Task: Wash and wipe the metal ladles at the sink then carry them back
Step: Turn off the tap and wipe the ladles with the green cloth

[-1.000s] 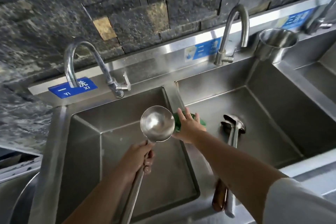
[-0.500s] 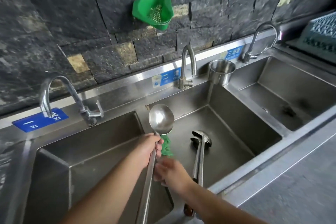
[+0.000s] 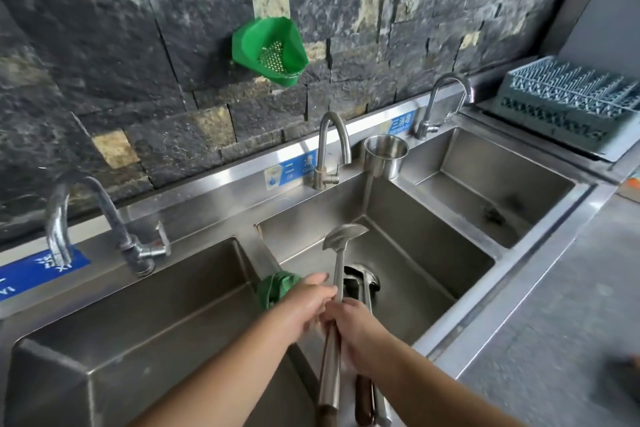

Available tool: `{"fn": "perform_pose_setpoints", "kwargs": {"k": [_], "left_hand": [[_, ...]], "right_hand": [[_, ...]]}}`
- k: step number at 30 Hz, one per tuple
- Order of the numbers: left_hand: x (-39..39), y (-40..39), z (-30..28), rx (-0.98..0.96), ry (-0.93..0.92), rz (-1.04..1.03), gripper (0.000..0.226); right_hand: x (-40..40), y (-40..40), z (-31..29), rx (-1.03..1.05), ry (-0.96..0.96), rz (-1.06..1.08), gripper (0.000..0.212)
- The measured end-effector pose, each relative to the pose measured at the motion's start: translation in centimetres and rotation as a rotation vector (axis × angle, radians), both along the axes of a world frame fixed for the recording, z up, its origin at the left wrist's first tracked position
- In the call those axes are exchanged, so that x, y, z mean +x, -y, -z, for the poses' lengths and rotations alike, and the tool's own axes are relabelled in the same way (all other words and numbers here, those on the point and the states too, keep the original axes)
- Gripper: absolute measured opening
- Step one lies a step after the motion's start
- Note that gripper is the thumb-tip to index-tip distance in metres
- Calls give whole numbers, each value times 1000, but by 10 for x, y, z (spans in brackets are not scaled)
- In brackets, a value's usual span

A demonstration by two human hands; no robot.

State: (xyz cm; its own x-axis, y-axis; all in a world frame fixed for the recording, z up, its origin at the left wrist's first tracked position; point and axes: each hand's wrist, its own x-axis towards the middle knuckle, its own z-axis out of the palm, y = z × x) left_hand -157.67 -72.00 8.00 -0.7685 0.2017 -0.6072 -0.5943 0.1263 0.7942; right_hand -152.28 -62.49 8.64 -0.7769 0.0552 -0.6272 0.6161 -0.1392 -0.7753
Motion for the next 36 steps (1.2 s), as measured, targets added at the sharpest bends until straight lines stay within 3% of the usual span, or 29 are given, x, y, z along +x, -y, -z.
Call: {"fn": "perform_pose_setpoints", "kwargs": {"k": [2,3,6,9,21,28,32,36], "left_hand": [[26,5,-2,46,64,-4,22],[38,7,-2,96,107,22,20],[69,6,4,200,199,130,18],[77,-8,26,135,207,205,24],[26,-90,77,3,346,87,28],[10,-111,94,-157,300,187,31],[1,-124,95,-193,294,273,18],[-7,-134,97,-275,278,410,14]], "right_hand": [[-13,-5,12,32,31,57,26],[-17,-10,18,59,47,71,29],[-25,-29,40,148,66,98,22],[-37,-48,76,178,80,90,29],[-82,-111,125,580,129,-281,28],[-96,-130,153,497,134,-363,60],[-101,-133,170,442,203,-292,56],[-98,-135,191,255,377,-74,36]]}}
